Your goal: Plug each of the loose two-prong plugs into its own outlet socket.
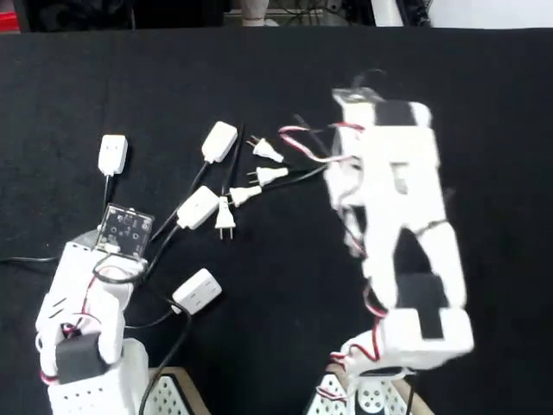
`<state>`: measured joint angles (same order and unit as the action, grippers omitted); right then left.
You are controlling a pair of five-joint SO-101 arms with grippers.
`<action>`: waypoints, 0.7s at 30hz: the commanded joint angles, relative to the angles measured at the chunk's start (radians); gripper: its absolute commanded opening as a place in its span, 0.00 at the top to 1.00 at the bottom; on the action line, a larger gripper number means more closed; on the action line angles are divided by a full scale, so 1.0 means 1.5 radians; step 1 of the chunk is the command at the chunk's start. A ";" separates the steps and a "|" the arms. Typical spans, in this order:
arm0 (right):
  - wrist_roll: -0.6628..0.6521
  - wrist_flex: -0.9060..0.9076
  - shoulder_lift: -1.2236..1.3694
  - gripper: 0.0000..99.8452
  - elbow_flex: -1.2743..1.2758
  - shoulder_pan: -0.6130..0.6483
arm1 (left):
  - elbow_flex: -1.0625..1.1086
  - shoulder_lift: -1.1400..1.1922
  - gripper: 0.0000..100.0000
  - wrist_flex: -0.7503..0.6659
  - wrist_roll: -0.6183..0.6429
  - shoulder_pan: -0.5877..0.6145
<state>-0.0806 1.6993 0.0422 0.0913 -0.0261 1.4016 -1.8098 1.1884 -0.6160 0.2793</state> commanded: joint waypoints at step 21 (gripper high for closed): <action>0.028 -0.196 0.227 0.99 0.039 -0.050 | -0.259 0.743 0.81 0.026 0.003 -0.445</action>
<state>-0.0468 1.4032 0.3659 0.2217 -0.0859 1.0549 -0.7373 1.2543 -0.6145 -0.3483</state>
